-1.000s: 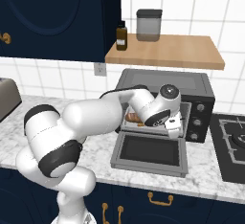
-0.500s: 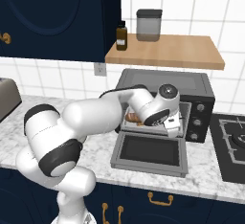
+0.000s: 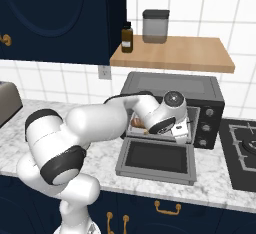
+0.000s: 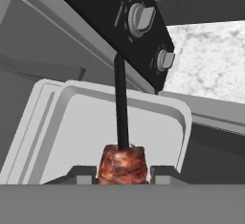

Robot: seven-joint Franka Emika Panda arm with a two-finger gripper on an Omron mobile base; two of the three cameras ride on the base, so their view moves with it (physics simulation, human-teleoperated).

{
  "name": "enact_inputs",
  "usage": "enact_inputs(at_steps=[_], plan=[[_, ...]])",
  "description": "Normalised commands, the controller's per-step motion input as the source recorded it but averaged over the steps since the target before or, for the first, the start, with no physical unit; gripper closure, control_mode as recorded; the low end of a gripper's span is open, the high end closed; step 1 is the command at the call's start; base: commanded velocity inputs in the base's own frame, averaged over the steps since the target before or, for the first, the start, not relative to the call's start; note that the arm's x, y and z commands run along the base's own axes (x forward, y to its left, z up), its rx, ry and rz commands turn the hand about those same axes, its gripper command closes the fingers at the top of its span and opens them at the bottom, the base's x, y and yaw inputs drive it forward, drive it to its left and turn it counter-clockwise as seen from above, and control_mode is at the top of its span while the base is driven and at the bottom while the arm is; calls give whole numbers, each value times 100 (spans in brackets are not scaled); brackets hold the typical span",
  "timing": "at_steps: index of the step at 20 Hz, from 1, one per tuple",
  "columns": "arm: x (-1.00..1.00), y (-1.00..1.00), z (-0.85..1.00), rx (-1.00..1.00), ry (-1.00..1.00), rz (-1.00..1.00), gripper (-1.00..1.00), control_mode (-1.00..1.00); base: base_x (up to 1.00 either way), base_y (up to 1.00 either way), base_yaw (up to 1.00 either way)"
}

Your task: Pick up the kebab skewer and baguette bread, and place them inside the toaster oven. Close the toaster oven door and start by setting the timer.

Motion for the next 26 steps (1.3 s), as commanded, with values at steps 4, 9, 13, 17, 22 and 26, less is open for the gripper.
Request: enact_inputs(at_steps=[4,9,13,17,22,26], plan=[[1,0,0,0,0,0,-100,-100,0,0,0],[0,0,0,0,0,0,-100,-100,0,0,0],[0,-3,0,0,0,0,-100,-100,0,0,0],[-16,-34,18,0,0,0,-100,-100,0,0,0],[-51,-25,12,-1,0,2,-100,-100,0,0,0],[-56,14,0,-11,-9,23,-100,-100,0,0,0]])
